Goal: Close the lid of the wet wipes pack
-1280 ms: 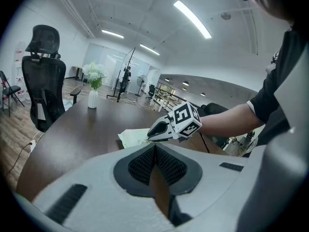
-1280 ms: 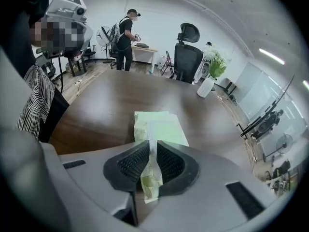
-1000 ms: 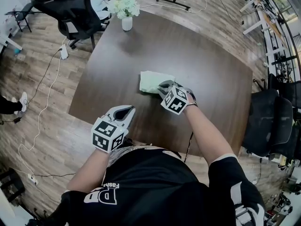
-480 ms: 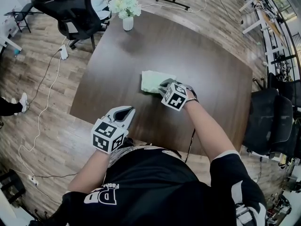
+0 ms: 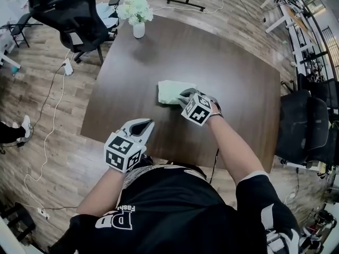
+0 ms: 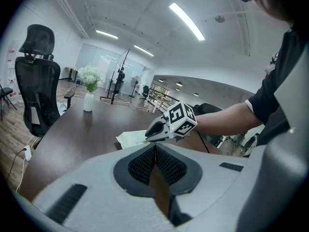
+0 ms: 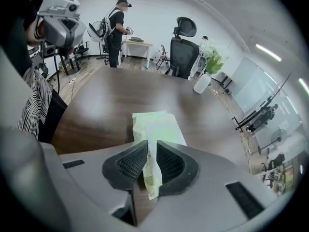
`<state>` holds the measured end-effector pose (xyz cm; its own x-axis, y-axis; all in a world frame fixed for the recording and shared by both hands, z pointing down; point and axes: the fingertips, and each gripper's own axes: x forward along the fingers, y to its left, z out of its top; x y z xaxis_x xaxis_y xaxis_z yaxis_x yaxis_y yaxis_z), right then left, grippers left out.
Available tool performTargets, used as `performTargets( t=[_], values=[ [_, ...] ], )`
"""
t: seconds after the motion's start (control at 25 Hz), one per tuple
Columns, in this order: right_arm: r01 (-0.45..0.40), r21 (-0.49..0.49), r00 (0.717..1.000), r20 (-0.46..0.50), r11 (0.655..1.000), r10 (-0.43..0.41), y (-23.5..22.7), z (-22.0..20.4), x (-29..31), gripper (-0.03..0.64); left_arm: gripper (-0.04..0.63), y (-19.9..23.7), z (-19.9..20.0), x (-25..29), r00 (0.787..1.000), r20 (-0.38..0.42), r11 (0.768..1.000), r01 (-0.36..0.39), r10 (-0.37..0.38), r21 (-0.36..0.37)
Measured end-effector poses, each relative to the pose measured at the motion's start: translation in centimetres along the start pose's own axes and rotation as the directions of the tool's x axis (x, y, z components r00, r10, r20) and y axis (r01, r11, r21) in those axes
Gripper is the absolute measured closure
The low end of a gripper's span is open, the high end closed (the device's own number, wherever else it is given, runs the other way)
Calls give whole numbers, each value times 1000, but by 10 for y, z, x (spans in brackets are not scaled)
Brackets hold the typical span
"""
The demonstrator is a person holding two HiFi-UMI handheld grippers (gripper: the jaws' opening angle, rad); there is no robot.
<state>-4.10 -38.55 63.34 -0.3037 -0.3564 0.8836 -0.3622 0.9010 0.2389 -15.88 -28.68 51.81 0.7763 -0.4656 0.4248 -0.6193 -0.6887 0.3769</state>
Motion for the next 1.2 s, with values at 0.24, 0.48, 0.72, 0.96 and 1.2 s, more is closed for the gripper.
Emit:
performTargets(
  t=[0.24, 0.48, 0.72, 0.96, 1.2],
  values=[
    [85, 173, 988, 113, 981, -105, 3, 15, -40, 576, 576, -5, 8, 0, 998, -2, 998, 60, -60, 38],
    [83, 472, 937, 262, 877, -230, 19, 18, -90, 602, 577, -16, 17, 2, 993, 0, 990, 114, -114, 88],
    [-50, 612, 858, 431, 790, -279, 44, 23, -142, 612, 577, -37, 24, 5, 993, 18, 988, 110, -112, 112],
    [-133, 601, 806, 529, 788, -267, 61, -5, -192, 612, 577, -88, 35, 14, 995, 78, 994, 50, -57, 96],
    [-187, 546, 774, 594, 816, -220, 78, -33, -221, 612, 577, -130, 29, 24, 993, 117, 996, -32, 22, 78]
  ],
)
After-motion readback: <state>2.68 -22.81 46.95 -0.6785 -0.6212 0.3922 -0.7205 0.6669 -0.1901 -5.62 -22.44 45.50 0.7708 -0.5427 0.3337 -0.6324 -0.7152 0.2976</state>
